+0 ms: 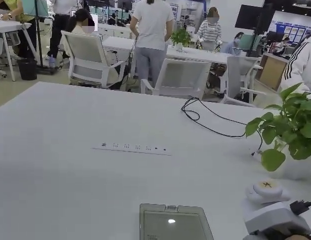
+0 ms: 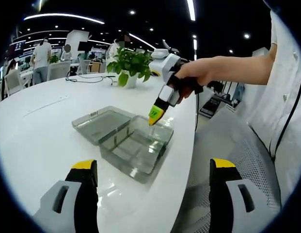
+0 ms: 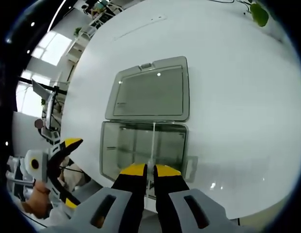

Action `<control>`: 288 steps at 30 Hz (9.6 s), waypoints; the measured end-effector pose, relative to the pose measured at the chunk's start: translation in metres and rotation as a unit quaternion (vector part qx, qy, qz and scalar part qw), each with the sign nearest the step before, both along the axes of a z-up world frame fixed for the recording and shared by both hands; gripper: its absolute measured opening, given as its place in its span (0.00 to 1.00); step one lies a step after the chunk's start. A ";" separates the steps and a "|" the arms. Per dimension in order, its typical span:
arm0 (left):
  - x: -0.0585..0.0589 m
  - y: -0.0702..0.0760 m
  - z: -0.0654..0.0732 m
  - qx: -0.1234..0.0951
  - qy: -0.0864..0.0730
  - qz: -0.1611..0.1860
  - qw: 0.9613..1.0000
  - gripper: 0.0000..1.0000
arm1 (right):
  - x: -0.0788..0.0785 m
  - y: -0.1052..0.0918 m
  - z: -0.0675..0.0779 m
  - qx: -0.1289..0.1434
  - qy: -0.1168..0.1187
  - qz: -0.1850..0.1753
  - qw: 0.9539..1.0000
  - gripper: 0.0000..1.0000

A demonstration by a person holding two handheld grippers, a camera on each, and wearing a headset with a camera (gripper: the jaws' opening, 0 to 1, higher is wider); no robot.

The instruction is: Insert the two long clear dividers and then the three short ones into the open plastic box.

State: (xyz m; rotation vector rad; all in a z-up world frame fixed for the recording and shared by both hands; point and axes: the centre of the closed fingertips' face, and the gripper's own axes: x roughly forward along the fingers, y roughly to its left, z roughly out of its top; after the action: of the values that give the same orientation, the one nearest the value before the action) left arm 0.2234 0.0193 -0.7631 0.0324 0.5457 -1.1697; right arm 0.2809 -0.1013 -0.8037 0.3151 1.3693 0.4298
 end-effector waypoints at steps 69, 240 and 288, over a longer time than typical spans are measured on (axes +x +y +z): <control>0.000 0.005 0.004 0.017 0.000 0.029 0.999 0.98 | 0.003 0.020 -0.002 0.069 -0.110 0.060 0.990 0.22; 0.025 0.071 -0.053 0.197 0.165 0.250 0.933 0.30 | -0.052 -0.061 0.063 0.093 -0.414 0.253 0.870 0.85; 0.021 -0.041 0.049 -0.056 0.124 0.193 0.972 0.30 | -0.026 0.060 0.112 0.184 -0.331 0.115 0.918 0.21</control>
State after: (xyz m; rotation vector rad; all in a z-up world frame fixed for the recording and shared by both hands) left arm 0.2446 -0.0221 -0.7139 -0.3086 0.6714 -0.8235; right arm 0.2553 -0.0409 -0.6914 0.2795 0.6529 0.9045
